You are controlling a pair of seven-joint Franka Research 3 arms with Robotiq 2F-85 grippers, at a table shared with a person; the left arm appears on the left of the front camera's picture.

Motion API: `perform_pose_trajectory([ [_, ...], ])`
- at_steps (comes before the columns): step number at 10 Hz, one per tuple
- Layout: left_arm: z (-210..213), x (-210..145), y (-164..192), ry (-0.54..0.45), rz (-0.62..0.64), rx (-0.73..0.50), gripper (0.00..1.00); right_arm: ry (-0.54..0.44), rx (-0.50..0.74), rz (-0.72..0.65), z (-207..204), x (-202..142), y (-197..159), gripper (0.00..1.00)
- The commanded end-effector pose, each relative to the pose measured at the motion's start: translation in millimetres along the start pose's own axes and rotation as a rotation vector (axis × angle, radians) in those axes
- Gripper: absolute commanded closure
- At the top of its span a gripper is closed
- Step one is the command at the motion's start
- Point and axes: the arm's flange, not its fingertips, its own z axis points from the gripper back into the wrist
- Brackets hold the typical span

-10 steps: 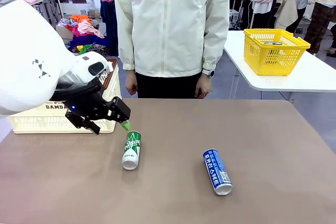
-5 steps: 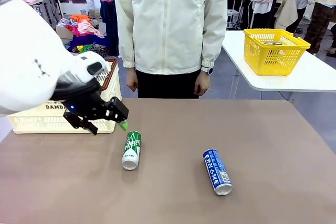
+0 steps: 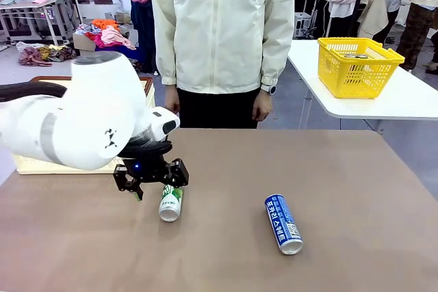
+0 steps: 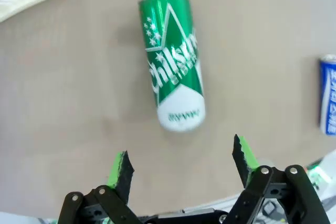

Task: Place the drinks into the Shopping basket.
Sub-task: Pick up one drink and place it into the Shopping basket.

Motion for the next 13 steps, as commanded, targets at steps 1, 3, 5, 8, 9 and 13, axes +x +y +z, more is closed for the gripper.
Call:
perform_pose_trajectory([
  [1, -14.4, 18.0, -12.4, -0.015, 0.029, 0.011, 0.0, -0.005, 0.01, -0.019, -1.5, 0.8, 6.8, 0.0],
  [3, -35.0, 24.0, -22.7, 0.021, -0.002, 0.027, 0.0, -0.005, 0.01, -0.019, -1.5, 0.8, 6.8, 0.0],
  [5, -56.0, 33.1, -20.8, 0.078, 0.022, 0.051, 0.0, -0.005, 0.01, -0.019, -1.5, 0.8, 6.8, 0.0],
  [8, -76.4, 41.2, -18.1, 0.072, 0.012, 0.054, 0.0, -0.005, 0.01, -0.019, -1.5, 0.8, 6.8, 0.0],
  [9, -79.2, 41.7, -19.0, 0.05, 0.008, 0.053, 0.0, -0.005, 0.01, -0.019, -1.5, 0.8, 6.8, 0.0],
  [13, -76.5, 42.3, -21.9, -0.043, -0.043, 0.08, 1.0, -0.005, 0.01, -0.019, -1.5, 0.8, 6.8, 0.0],
])
